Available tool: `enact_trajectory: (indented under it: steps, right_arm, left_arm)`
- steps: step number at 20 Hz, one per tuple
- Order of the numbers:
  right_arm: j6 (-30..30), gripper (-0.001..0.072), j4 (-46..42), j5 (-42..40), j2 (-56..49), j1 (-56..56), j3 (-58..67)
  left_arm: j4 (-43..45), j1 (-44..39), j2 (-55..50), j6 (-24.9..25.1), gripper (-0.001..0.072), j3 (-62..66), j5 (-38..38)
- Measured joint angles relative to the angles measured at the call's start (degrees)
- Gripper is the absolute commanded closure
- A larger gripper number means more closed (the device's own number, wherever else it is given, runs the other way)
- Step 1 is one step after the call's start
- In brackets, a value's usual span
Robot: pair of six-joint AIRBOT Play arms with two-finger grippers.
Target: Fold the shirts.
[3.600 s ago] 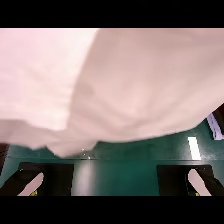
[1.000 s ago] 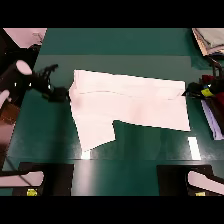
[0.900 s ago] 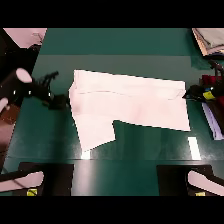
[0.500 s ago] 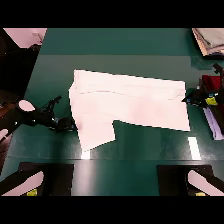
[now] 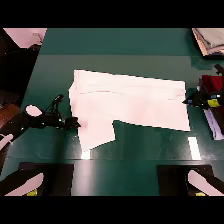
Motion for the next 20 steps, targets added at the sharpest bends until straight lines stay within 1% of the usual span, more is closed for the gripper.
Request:
enact_trajectory:
  steps: [3, 6, 8, 10, 13, 17, 19, 20]
  right_arm:
    - [-0.46, 0.0348, -1.46, 2.99, 0.04, -4.15, -0.44]
    - [-0.9, 0.0348, -3.87, 4.72, 0.07, -10.54, -4.07]
    - [-1.92, 0.0348, -4.92, 4.44, -0.04, -15.91, -8.5]
    - [-3.21, 0.0348, -5.2, 2.36, -1.03, -21.27, -13.18]
    - [-6.16, 0.0349, -2.73, -0.07, -4.02, -27.28, -18.78]
    - [-8.66, 0.0353, 1.33, -2.67, -8.13, -28.7, -21.68]
    - [-9.22, 0.0401, 2.8, -3.74, -9.25, -27.19, -22.16]
    - [-9.35, 0.0405, 2.95, -4.48, -9.42, -26.34, -22.27]
  left_arm:
    - [-0.63, -0.48, 0.04, -1.01, 0.0682, 0.5, -0.83]
    - [-0.92, -0.74, 0.07, -1.31, 0.0682, 1.99, -2.89]
    - [-1.01, -0.76, 0.07, -1.05, 0.0682, 2.99, -3.85]
    - [-1.05, -0.81, 0.07, -0.81, 0.0682, 3.56, -4.26]
    - [-1.05, -0.81, 0.07, -0.57, 0.0682, 3.96, -4.31]
    - [-1.05, -0.81, 0.07, -0.44, 0.0681, 4.11, -4.0]
    - [-1.07, -0.81, 0.07, -0.42, 0.0681, 4.13, -3.63]
    - [-1.07, -0.81, 0.07, -0.39, 0.0682, 4.15, -3.54]
